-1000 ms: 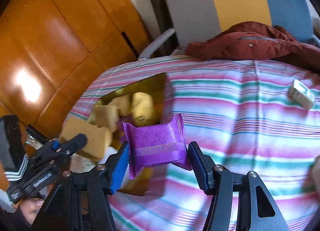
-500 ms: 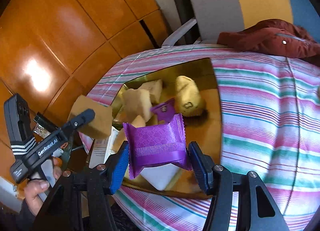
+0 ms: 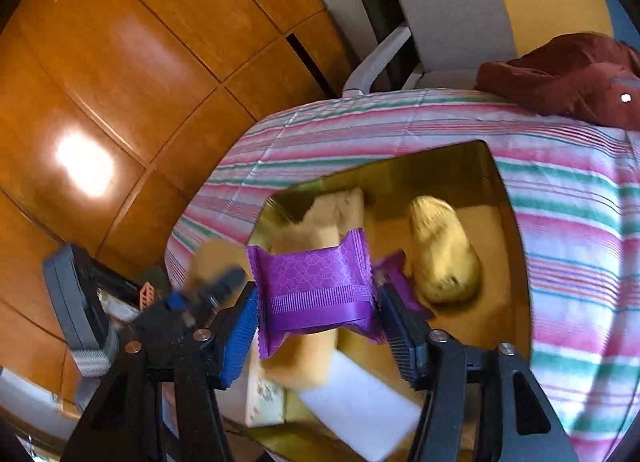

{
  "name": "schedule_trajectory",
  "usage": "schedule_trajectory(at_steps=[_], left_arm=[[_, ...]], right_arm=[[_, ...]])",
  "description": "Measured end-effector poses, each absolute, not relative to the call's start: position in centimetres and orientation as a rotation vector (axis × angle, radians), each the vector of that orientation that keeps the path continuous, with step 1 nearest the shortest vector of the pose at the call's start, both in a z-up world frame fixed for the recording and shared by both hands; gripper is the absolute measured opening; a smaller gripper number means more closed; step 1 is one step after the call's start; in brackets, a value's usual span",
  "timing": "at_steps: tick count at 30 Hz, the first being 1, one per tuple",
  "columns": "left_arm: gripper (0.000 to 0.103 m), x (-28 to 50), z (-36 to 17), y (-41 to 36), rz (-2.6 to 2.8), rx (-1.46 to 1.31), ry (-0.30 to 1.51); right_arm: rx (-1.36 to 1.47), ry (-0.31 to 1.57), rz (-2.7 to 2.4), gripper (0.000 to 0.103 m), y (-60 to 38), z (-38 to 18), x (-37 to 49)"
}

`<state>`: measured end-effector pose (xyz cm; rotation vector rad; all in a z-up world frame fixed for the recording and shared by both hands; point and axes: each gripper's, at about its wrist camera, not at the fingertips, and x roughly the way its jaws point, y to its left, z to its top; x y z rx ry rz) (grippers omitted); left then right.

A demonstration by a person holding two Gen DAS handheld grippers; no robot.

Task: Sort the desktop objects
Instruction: 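Carry the purple candy and sponge to the gold tray and release them, then withdraw both tools from the tray toward the bedspread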

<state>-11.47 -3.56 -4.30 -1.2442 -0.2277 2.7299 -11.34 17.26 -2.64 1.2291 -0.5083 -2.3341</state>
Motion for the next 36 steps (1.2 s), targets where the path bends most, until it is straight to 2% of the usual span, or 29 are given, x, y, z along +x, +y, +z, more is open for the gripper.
schedule_trajectory(at_steps=[8,13,16,21,29,32,34,36], left_arm=[[0.059,-10.7,-4.3,-4.6,2.727,-1.242,-0.293],[0.059,-9.5,-3.7,-5.2,2.753,-1.198,-0.32],[0.059,-9.2,-3.6,-4.7,2.719,-1.174,-0.306],[0.06,-9.4,-3.5,-3.8,2.641,-1.158,-0.349],[0.066,-8.3,-2.8,-3.7,2.734,-1.124,-0.295],[0.064,-7.9,-2.6,-3.5,2.808,-1.127,-0.222],[0.057,-8.2,-3.0,-3.2,2.83,-1.147,-0.164],[0.059,-8.8,-3.4,-3.2,2.817,-1.171,-0.178]], right_arm=[[1.234,-0.543,-2.33,0.067,16.4,-2.5,-12.7],[1.249,-0.571,-2.333,0.071,17.2,-3.1,-11.7],[1.259,-0.57,-2.357,0.081,17.7,-3.4,-10.7],[1.252,-0.57,-2.393,0.082,18.6,-3.4,-9.0],[1.233,-0.552,-2.453,0.086,19.9,-3.1,-6.1],[1.238,-0.56,-2.453,0.087,20.2,-3.5,-5.4],[1.25,-0.556,-2.458,0.087,20.4,-3.8,-4.9],[1.259,-0.547,-2.465,0.089,20.5,-4.0,-4.4]])
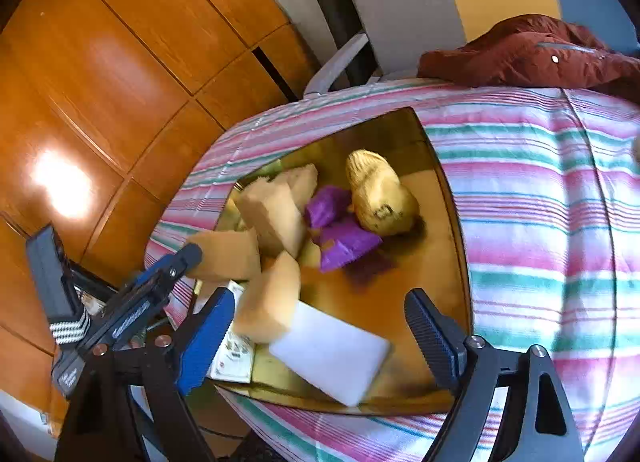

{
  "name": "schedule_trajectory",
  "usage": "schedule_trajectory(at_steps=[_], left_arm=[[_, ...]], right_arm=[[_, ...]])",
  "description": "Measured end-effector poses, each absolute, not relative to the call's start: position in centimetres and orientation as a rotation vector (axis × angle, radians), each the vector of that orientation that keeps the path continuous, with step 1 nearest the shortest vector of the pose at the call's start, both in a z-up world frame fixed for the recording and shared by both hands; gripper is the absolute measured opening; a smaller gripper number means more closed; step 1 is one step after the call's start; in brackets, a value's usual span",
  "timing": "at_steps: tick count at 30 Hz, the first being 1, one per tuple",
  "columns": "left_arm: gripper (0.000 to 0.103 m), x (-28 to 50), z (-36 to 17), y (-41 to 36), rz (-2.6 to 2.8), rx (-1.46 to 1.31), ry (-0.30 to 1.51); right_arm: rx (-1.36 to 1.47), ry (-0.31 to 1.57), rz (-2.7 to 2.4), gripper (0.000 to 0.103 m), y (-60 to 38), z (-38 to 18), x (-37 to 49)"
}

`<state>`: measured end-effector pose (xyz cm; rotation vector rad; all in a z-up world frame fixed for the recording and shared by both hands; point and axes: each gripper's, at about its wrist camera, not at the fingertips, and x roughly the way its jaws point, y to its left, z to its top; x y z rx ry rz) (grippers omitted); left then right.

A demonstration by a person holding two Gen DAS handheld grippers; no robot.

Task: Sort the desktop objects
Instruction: 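Withdraw both tools from the tray toward the bedspread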

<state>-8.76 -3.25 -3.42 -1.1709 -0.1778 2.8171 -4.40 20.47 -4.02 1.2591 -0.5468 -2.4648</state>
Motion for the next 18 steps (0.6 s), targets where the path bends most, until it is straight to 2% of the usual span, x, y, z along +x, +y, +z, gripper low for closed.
schedule_trajectory(at_steps=[8,18], left_arm=[[0.06,-10.6,-2.9,-2.1,2.83,-1.148,-0.156],[0.06,-7.4,-1.1,-1.3,2.797,-1.102,-0.188]], right_arm=[[1.288,-0.513,-2.496,0.09,21.0,-4.7,-3.0],[1.284,-0.524,-2.522,0.094,22.1,-4.9,-1.7]])
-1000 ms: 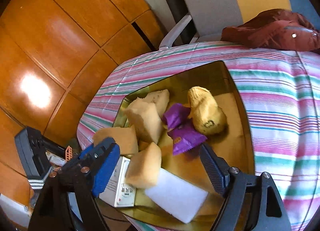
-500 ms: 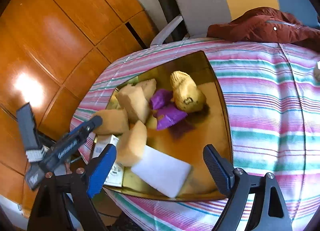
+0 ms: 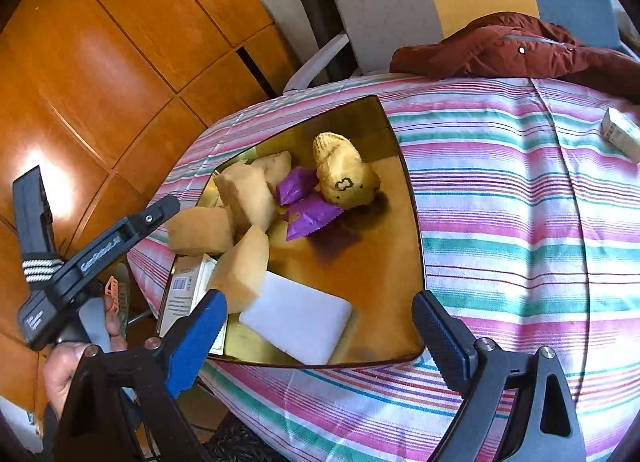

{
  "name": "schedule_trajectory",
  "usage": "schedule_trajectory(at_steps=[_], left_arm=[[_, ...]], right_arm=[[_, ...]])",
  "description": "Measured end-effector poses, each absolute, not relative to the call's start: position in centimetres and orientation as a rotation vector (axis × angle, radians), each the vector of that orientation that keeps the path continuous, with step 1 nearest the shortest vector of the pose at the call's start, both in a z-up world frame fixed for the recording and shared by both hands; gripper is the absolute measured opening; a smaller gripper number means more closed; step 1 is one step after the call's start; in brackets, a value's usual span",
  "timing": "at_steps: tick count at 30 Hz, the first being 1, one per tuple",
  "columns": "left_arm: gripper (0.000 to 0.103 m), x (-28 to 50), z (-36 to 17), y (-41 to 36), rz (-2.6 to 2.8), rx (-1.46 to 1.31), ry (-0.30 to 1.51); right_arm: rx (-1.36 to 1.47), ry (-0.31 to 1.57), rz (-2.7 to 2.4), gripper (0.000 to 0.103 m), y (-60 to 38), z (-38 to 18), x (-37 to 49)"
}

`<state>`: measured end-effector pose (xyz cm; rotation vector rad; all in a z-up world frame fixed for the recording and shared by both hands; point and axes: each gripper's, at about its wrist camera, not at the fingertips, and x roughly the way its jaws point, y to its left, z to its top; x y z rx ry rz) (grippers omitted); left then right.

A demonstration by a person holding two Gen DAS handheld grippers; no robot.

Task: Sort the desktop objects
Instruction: 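Withdraw both tools from the tray toward the bedspread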

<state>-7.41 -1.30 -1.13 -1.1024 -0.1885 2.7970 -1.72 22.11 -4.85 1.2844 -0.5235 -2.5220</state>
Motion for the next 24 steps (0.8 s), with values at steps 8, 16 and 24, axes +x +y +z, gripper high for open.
schedule_trajectory(at_steps=[8,16,24], left_arm=[[0.06,-5.0,0.2,0.1,2.76,-1.051,-0.141],[0.06,-3.4,0.4,2.6,2.697,-1.032,-0.08],[0.06,-2.5,0.1,5.9,2.595,-1.03,-0.018]], right_arm=[[1.232,-0.449,-2.596,0.097,22.7,-3.5,-0.3],[1.235,-0.482,-2.678,0.098,25.8,-3.3,1.1],[1.305,-0.599,-2.76,0.1,31.0,-4.2,2.8]])
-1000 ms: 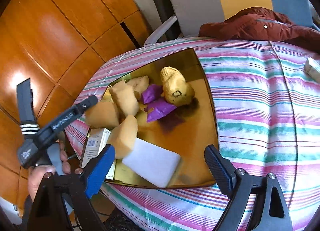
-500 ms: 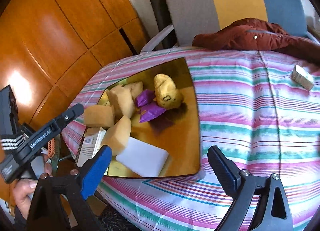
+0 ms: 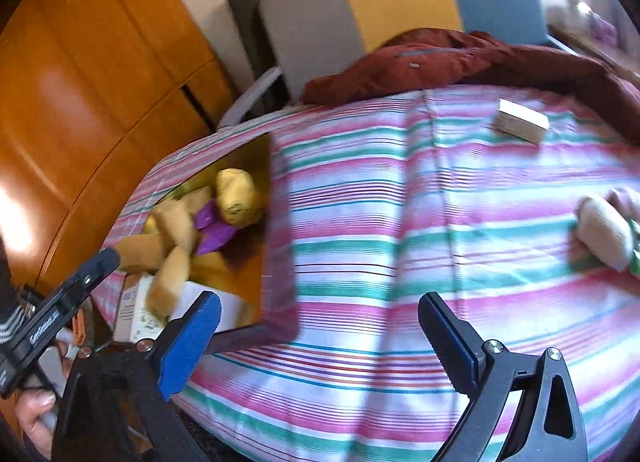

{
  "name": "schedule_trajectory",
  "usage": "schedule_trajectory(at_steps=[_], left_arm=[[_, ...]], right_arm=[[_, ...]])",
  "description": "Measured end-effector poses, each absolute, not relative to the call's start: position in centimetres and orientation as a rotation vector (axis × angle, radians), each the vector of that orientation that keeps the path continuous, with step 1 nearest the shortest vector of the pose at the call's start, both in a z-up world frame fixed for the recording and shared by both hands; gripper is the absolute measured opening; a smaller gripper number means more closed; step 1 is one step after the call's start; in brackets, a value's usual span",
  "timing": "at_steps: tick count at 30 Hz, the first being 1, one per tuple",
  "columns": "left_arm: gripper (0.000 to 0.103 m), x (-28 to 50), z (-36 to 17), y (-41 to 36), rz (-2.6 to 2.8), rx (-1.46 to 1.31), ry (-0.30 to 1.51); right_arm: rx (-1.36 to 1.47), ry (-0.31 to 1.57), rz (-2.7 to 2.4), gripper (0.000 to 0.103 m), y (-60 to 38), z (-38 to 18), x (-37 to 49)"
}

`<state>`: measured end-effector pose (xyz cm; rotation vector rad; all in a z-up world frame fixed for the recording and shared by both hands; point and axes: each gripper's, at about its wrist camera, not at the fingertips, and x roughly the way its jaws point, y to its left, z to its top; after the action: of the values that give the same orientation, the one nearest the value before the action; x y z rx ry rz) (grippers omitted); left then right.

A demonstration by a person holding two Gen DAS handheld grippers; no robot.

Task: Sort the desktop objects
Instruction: 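Withdraw both tools from the tray toward the bedspread, then move both tools toward the cracker pack and white sock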

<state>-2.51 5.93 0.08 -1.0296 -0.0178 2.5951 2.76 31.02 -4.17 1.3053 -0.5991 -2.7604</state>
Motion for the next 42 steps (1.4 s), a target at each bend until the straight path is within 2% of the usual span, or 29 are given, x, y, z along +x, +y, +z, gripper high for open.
schedule_trajectory(at_steps=[15,25,32,34,37,40,42], left_arm=[[0.06,-1.1,-0.2,11.3,2.422,-1.009,0.082],[0.06,-0.1,-1.0,14.6,2.322,-1.025,0.157],[0.06,0.8,-1.8,17.1,2.246,-1.041,0.211],[0.06,1.1,-2.1,17.7,2.221,-1.048,0.227],[0.06,1.6,-2.6,18.5,2.191,-1.058,0.256],[0.06,1.9,-3.0,18.9,2.173,-1.064,0.267],[0.06,1.9,-3.2,19.1,2.162,-1.072,0.266]], right_arm=[[1.454,-0.946,-2.883,0.1,43.0,-4.6,7.0],[1.414,-1.284,-3.003,0.102,52.4,-3.6,11.4],[1.424,-1.392,-3.04,0.102,56.5,-3.7,12.4],[1.463,-1.392,-3.025,0.102,57.4,-4.0,12.3],[1.609,-1.294,-2.991,0.102,58.4,-4.7,11.6],[1.769,-1.091,-2.93,0.102,58.6,-5.3,10.7],[1.86,-0.879,-2.904,0.102,58.2,-5.3,9.7]])
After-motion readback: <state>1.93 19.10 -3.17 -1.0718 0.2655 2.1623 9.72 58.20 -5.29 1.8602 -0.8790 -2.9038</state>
